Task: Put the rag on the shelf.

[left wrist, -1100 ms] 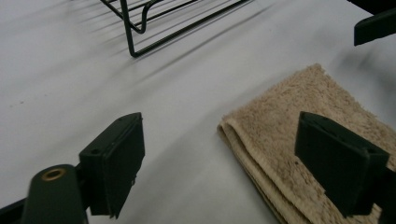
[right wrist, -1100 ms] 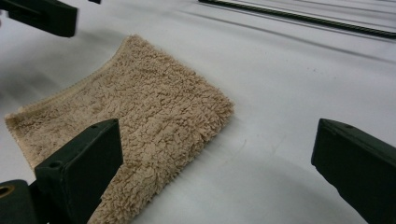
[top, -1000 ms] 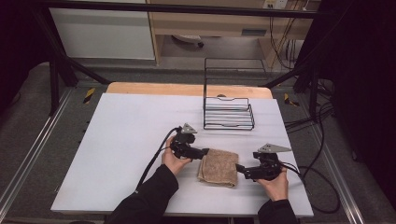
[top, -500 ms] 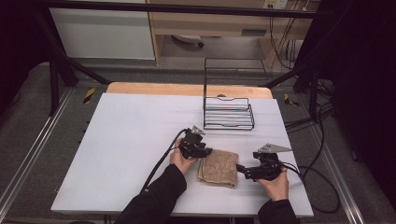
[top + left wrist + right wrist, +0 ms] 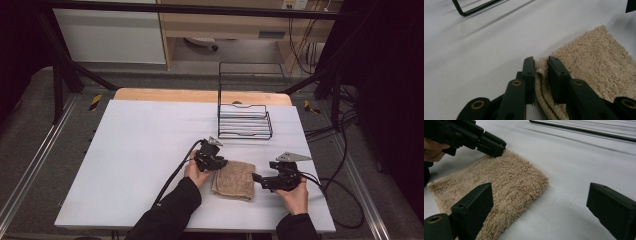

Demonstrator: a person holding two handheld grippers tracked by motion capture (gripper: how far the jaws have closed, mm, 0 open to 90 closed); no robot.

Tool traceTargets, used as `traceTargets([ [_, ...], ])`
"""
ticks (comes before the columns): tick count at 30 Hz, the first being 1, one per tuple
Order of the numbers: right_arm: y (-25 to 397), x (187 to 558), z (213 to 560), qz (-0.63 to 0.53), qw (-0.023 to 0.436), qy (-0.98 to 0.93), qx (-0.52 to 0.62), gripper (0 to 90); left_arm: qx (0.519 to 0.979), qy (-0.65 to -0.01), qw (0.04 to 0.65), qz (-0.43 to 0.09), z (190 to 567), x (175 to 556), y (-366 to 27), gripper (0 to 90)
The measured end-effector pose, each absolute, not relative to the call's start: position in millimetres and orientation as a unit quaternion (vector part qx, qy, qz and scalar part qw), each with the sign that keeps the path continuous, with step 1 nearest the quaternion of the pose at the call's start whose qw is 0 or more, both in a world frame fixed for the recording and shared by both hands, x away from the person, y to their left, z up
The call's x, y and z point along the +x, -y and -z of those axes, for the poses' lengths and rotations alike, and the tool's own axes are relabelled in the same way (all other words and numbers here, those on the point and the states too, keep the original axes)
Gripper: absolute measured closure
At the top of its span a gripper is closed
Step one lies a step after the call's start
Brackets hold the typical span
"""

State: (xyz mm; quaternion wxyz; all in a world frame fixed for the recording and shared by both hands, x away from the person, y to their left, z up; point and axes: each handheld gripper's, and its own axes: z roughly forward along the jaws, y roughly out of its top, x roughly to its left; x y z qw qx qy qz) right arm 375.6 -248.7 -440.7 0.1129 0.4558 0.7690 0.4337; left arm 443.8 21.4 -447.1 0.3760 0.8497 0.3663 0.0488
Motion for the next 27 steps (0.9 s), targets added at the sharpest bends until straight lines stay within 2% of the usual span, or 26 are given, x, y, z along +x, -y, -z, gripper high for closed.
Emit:
traceTargets([
  [7,246.2,387.9,442.6,-0.441,0.119,-0.758,0.466,21.5,0.851,-0.364,0.373,-0.061,447.4,440.8,-18.6,79.6],
  [15,236.7,399.8,447.6,-0.424,0.111,-0.762,0.478,40.4,0.857,-0.351,0.372,-0.064,448.0,441.2,-19.3,79.6],
  [18,231.2,403.8,450.2,-0.413,0.101,-0.763,0.486,49.5,0.855,-0.352,0.375,-0.065,448.5,441.1,-19.3,79.5],
  [20,230.7,404.0,451.2,-0.411,0.099,-0.764,0.488,51.5,0.854,-0.352,0.378,-0.062,449.1,441.5,-20.1,79.5],
  [26,227.4,402.6,454.9,-0.404,0.079,-0.763,0.498,65.8,0.854,-0.352,0.378,-0.060,449.2,441.9,-20.9,79.5],
  [27,227.4,402.6,454.9,-0.404,0.079,-0.763,0.498,65.8,0.853,-0.353,0.380,-0.058,449.3,442.2,-21.1,79.5],
])
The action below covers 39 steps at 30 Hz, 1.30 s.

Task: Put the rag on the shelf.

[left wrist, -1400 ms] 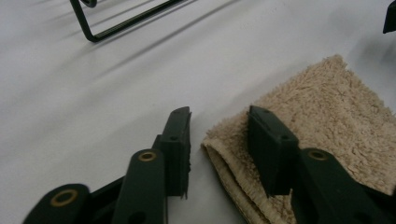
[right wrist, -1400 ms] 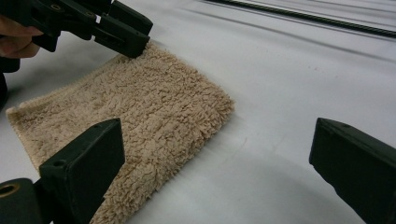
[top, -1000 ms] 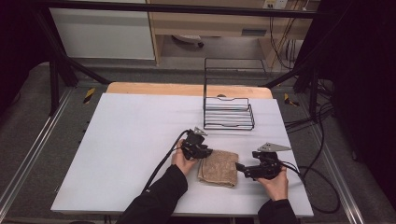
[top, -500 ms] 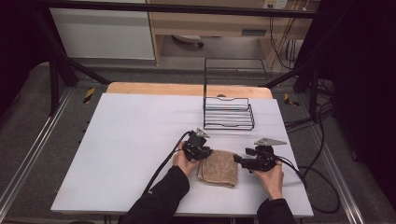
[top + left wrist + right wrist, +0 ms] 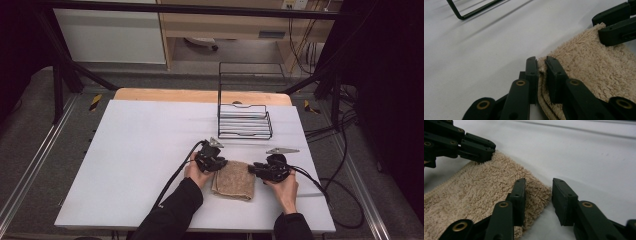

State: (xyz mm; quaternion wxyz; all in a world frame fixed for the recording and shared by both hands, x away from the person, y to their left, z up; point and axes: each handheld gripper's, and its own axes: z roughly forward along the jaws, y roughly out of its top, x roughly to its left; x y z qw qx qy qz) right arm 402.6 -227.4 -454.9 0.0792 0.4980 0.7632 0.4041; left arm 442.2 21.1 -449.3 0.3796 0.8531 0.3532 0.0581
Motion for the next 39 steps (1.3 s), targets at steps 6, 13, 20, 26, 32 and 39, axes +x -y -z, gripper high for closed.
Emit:
traceTargets([
  [6,226.1,404.1,455.7,-0.408,0.066,-0.761,0.500,75.3,0.849,-0.359,0.385,-0.045,449.7,445.0,-23.7,80.2],
  [13,226.7,405.3,454.3,-0.412,0.054,-0.757,0.504,82.7,0.845,-0.366,0.389,-0.029,448.7,447.2,-27.0,82.9],
  [20,228.4,400.3,447.5,-0.430,0.052,-0.753,0.496,83.7,0.837,-0.365,0.406,-0.028,445.6,441.7,-33.6,83.5],
  [26,227.8,395.9,440.4,-0.442,0.060,-0.752,0.485,83.8,0.825,-0.362,0.433,-0.025,439.6,435.2,-41.6,83.4],
  [32,228.6,390.0,432.8,-0.457,0.067,-0.751,0.471,83.8,0.819,-0.354,0.451,-0.033,432.2,426.7,-47.3,83.4],
  [39,227.7,383.1,424.8,-0.469,0.079,-0.752,0.456,83.7,0.811,-0.351,0.465,-0.047,425.3,417.2,-50.4,83.3],
])
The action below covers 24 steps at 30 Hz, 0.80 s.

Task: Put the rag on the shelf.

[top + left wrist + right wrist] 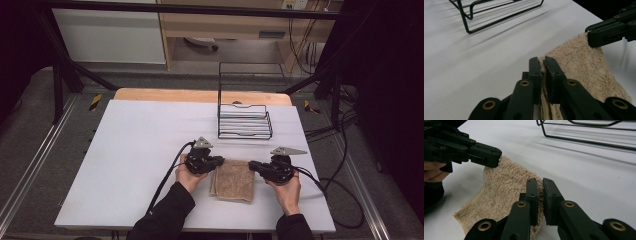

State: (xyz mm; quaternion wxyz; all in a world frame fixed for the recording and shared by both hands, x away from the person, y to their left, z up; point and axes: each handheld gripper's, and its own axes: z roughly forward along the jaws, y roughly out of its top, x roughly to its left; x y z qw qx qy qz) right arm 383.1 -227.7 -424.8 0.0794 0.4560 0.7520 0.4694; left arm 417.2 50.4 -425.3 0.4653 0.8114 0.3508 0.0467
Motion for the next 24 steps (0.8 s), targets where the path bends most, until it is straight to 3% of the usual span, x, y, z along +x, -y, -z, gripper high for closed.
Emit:
traceTargets([
  [24,225.4,366.9,395.4,-0.503,0.134,-0.740,0.425,84.1,0.783,-0.336,0.516,-0.081,395.4,395.8,-58.5,83.6],
])
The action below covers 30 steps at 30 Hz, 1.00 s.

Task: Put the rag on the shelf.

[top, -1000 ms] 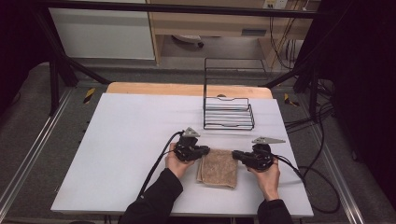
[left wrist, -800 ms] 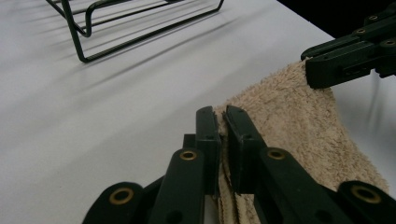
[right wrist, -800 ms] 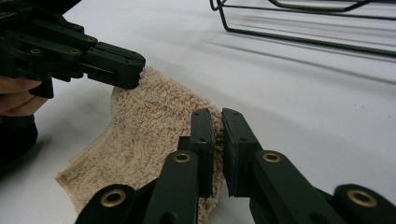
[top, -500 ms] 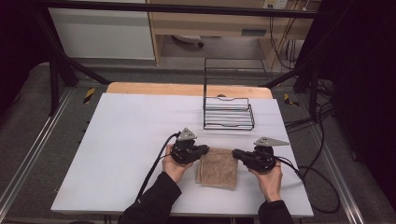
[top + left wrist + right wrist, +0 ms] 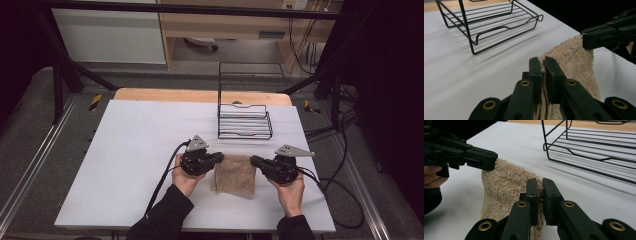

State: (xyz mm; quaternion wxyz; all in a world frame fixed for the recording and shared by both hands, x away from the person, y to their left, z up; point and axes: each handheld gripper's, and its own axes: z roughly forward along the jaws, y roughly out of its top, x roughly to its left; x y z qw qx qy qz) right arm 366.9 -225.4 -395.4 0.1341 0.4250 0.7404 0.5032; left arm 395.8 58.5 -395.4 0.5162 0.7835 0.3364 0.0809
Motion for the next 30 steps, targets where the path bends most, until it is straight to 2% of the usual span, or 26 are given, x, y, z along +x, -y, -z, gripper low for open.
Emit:
traceTargets([
  [30,228.8,355.2,358.5,-0.538,0.204,-0.716,0.396,84.7,0.749,-0.323,0.567,-0.116,360.5,388.4,-56.3,83.8],
])
